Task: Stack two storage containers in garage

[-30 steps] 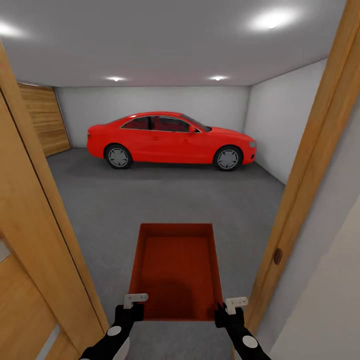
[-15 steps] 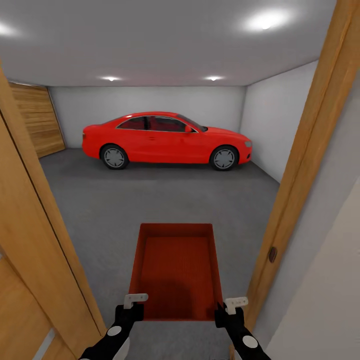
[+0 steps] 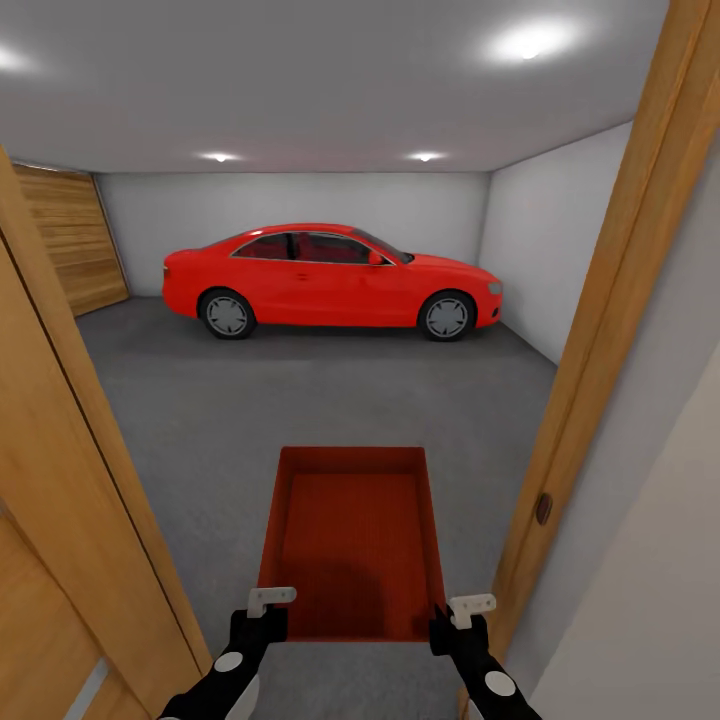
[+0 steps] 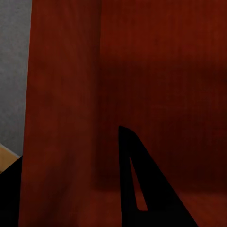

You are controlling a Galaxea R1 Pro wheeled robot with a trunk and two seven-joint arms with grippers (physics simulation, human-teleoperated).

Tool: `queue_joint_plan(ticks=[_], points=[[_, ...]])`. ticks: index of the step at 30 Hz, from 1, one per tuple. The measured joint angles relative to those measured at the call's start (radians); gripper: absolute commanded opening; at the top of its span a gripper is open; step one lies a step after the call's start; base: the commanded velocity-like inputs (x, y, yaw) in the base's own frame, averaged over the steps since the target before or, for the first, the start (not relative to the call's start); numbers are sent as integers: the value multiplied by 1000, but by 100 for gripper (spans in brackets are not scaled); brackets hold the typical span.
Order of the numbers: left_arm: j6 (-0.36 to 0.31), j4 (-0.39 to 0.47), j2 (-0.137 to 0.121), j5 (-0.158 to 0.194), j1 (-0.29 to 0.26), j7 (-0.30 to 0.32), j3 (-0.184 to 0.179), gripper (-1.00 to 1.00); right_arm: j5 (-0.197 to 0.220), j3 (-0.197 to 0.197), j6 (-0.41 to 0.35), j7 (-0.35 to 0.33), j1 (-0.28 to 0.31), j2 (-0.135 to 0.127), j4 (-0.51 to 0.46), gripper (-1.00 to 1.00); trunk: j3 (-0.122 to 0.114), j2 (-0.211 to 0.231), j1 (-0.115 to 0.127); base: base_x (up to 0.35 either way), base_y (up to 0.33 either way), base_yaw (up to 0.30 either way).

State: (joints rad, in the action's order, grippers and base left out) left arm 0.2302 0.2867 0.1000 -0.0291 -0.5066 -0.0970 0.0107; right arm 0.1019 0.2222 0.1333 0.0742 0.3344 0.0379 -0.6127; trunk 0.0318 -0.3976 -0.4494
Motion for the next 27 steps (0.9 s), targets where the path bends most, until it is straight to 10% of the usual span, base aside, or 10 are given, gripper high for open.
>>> queue_joint_plan(ticks=[27], points=[[0, 0, 0, 0, 0, 0, 0, -100, 1, 1, 0, 1, 0, 0, 0, -100, 0, 0, 0, 79, 0, 0]])
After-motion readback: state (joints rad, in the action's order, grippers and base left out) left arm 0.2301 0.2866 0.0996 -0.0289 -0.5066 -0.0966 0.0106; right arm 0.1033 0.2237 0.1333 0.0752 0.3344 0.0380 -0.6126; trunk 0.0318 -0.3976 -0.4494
